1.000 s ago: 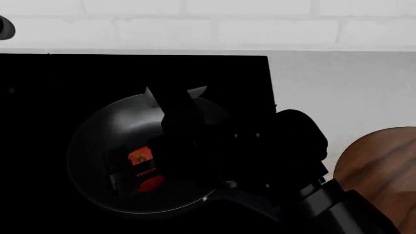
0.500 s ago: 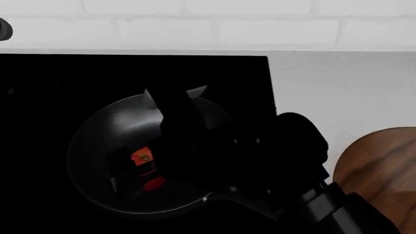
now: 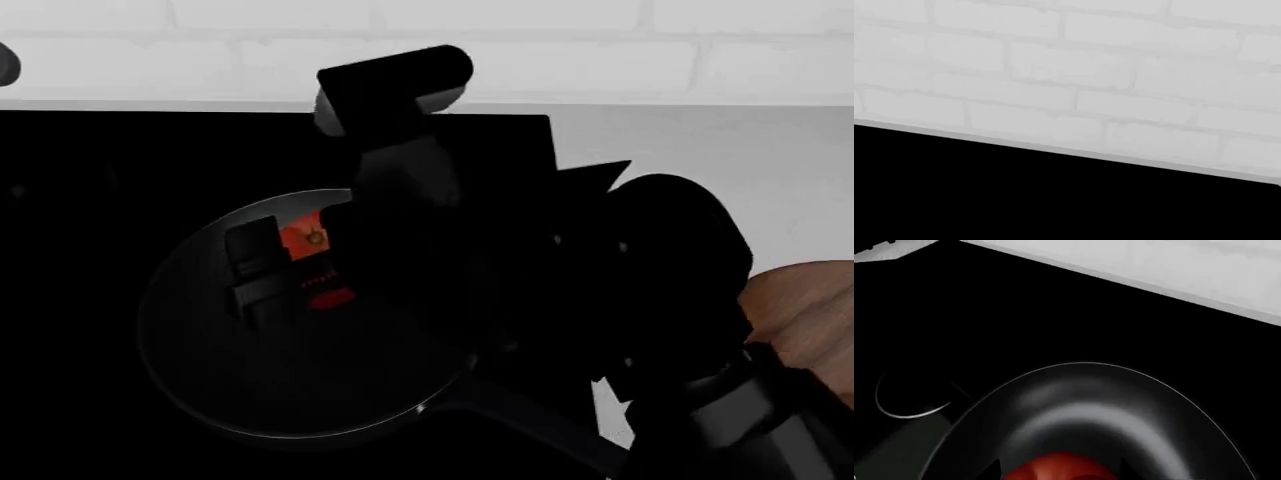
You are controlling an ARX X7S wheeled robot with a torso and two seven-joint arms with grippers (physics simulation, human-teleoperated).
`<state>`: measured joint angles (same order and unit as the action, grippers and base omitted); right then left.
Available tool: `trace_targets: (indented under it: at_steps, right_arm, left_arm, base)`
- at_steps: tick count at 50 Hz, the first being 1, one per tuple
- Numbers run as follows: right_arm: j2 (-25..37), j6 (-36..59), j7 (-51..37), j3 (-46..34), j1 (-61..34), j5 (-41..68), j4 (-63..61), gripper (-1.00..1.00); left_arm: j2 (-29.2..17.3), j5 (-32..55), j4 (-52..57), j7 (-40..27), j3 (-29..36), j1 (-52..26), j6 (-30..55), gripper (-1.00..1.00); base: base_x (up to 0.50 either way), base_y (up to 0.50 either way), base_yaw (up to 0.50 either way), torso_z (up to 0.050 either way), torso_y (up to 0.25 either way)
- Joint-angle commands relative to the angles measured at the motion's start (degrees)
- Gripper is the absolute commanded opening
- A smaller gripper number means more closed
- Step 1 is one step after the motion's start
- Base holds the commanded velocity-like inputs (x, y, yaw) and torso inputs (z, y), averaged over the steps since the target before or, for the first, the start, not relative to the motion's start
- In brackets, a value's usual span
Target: Pick the tomato from the pan and place it in the bowl.
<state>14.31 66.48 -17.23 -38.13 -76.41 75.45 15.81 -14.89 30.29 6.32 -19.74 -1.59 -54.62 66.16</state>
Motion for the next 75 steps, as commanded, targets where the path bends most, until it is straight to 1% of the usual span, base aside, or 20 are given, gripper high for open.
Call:
trace_targets:
  at_steps: [1, 7, 15, 28, 33, 44, 60, 67, 75]
  right_arm:
    - [1.5, 1.9, -6.6, 6.7, -1.3, 3.6, -7.8, -1.0]
    - [3.8, 3.9, -12.6, 9.8, -2.5, 7.8, -10.4, -1.0]
    - [8.2, 6.0, -23.0, 14.4, -2.9, 15.0, -14.6, -1.0]
    - [14.6, 5.9, -34.4, 19.0, -1.2, 23.3, -19.6, -1.0]
    - [18.1, 4.8, -39.4, 21.5, 0.1, 28.2, -22.0, -1.0]
    - [25.3, 1.6, -44.7, 26.6, 6.4, 33.4, -26.9, -1.0]
    - [35.4, -2.5, -49.9, 34.5, 17.8, 36.5, -33.5, -1.0]
    - [38.0, -3.8, -51.1, 37.4, 22.8, 36.2, -35.6, -1.0]
    - [38.9, -4.4, -51.4, 38.5, 26.0, 35.3, -36.4, -1.0]
  left_arm:
    - [0.5, -0.1, 2.2, 1.6, -1.2, 0.5, 0.8, 1.0]
    - [0.5, 0.2, 2.2, 1.7, -1.1, 0.2, 0.9, 1.0]
    - [0.6, 0.4, 1.7, 2.1, -0.5, -0.2, 0.3, 1.0]
    - [0.7, 0.2, -0.8, 3.1, 0.7, -0.8, -1.7, 1.0]
    - [0.8, -0.1, -2.4, 3.8, 1.4, -1.0, -3.1, 1.0]
    - [0.9, -0.3, -4.1, 4.7, 2.4, -1.2, -4.7, 1.0]
    - [1.3, -1.2, -8.9, 6.6, 4.4, -1.9, -8.5, 1.0]
    - [1.2, -1.0, -9.4, 7.0, 4.5, -1.7, -9.2, 1.0]
    - [1.0, -0.8, -10.1, 7.3, 4.5, -1.5, -9.8, 1.0]
  base:
    - [0.0, 0.0, 0.0, 0.0, 0.0]
    - [0.0, 0.0, 0.0, 0.0, 0.0]
    - [0.0, 0.0, 0.0, 0.0, 0.0]
    - [0.0, 0.0, 0.0, 0.0, 0.0]
    - [0.0, 0.0, 0.0, 0.0, 0.0]
    - [0.0, 0.0, 0.0, 0.0, 0.0]
    - [0.0, 0.0, 0.0, 0.0, 0.0]
    - [0.0, 0.0, 0.0, 0.0, 0.0]
    - [0.0, 0.0, 0.0, 0.0, 0.0]
